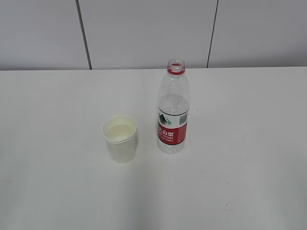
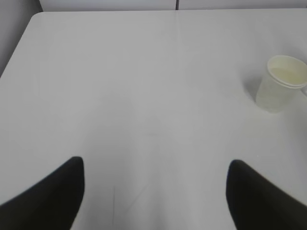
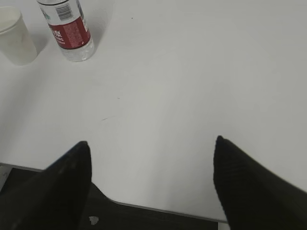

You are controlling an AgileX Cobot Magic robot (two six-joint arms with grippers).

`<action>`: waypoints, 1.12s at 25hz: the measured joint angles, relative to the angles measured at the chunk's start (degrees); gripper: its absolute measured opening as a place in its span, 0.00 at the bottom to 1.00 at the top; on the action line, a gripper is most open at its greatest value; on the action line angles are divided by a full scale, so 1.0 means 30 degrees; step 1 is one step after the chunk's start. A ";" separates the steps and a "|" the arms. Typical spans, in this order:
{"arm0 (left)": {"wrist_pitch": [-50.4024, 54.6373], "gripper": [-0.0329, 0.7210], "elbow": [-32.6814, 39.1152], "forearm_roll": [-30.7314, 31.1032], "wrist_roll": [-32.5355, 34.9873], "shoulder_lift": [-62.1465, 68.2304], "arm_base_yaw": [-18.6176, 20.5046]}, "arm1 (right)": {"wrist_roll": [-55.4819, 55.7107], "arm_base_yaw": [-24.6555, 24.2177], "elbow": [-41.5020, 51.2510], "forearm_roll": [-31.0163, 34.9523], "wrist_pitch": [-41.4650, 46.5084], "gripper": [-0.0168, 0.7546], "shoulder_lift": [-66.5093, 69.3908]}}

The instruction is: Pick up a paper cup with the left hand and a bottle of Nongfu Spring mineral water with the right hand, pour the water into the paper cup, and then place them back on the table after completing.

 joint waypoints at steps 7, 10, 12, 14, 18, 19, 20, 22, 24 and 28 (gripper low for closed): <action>0.0000 0.78 0.0000 0.0000 0.0000 0.0000 0.0000 | 0.0000 0.0000 0.0000 0.0000 0.0000 0.78 0.0000; 0.0000 0.78 0.0000 0.0000 0.0000 0.0000 0.0000 | 0.0000 0.0000 0.0000 0.0000 0.0000 0.78 0.0000; 0.0000 0.78 0.0000 0.0000 0.0000 0.0000 0.0000 | 0.0000 0.0000 0.0000 0.0000 0.0000 0.78 0.0000; 0.0000 0.78 0.0000 0.0000 0.0000 0.0000 0.0000 | 0.0000 0.0000 0.0000 0.0000 0.0000 0.78 0.0000; 0.0000 0.78 0.0000 -0.0021 0.0000 0.0000 0.0000 | 0.0000 0.0000 0.0000 0.0000 0.0000 0.78 0.0000; 0.0000 0.78 0.0000 -0.0042 0.0000 0.0000 0.0000 | 0.0000 0.0000 0.0000 0.0000 0.0000 0.78 0.0000; 0.0000 0.78 0.0000 -0.0066 0.0000 0.0000 0.0000 | 0.0000 0.0000 0.0000 0.0000 0.0000 0.78 0.0000; 0.0000 0.78 0.0000 -0.0127 0.0000 0.0000 0.0015 | 0.0000 0.0000 0.0000 0.0000 0.0000 0.78 0.0000; 0.0000 0.78 0.0000 -0.0195 0.0000 0.0000 0.0015 | 0.0000 0.0000 0.0000 0.0000 0.0000 0.78 0.0000; 0.0000 0.78 0.0000 -0.0216 0.0000 0.0000 0.0021 | 0.0037 0.0028 0.0000 0.0000 0.0000 0.78 0.0000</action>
